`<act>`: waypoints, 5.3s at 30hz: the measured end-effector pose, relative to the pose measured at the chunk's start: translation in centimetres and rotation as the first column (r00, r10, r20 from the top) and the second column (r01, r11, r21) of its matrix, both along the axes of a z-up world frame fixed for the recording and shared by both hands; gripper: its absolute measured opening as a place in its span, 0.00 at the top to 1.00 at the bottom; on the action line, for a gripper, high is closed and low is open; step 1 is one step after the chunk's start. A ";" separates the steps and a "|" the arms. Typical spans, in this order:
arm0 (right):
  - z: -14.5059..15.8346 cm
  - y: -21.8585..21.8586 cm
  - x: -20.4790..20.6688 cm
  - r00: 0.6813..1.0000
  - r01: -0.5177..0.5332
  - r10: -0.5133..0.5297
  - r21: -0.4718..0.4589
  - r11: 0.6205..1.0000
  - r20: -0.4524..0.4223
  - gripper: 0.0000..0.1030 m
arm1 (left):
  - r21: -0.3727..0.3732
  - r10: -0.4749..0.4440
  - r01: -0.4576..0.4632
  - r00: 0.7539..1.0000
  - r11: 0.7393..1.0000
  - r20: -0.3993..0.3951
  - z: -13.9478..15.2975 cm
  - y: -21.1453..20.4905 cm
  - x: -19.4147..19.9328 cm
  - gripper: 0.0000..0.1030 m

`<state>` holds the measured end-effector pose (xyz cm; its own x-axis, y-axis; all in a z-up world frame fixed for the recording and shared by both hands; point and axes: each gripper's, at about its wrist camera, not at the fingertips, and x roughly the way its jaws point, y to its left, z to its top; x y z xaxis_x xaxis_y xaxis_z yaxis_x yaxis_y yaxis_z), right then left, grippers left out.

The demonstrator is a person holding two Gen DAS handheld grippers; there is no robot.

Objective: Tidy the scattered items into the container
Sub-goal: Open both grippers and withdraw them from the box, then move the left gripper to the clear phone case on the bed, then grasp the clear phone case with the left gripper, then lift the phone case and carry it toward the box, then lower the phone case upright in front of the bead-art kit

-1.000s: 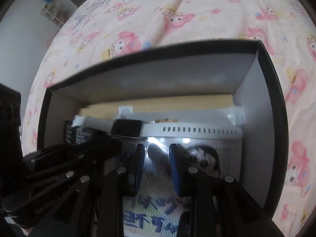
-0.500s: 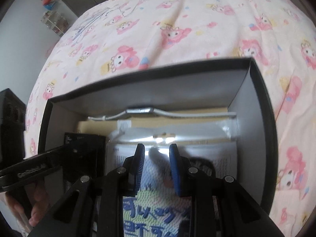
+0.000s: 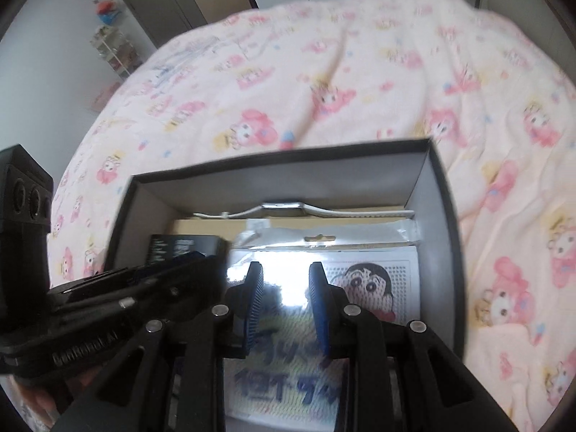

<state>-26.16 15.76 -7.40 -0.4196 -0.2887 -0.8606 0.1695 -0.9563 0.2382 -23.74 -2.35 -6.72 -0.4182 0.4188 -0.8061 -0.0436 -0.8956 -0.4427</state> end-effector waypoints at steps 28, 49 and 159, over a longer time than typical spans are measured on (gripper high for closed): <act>3.4 -18.7 15.8 0.933 -0.359 0.361 -0.156 0.920 -0.017 0.74 | -0.071 0.259 -0.262 0.965 0.962 -0.046 4.1 -17.5 20.9 0.62; -5.7 -27.1 11.4 0.891 -0.401 0.417 -0.122 0.908 0.177 0.68 | 0.201 0.203 -0.271 0.931 0.941 0.305 -12.0 -27.6 16.1 0.80; -2.1 1.4 3.2 0.998 -0.046 0.047 0.028 0.999 -0.044 0.67 | 0.077 0.037 -0.051 0.984 0.996 0.174 -6.5 -3.0 -1.1 0.66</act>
<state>-22.94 17.11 -9.50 -0.4443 -0.2854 -0.8492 0.2238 -0.9532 0.2033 -24.80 -5.30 -13.24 -0.2951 0.4699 -0.8320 0.0780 -0.8560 -0.5111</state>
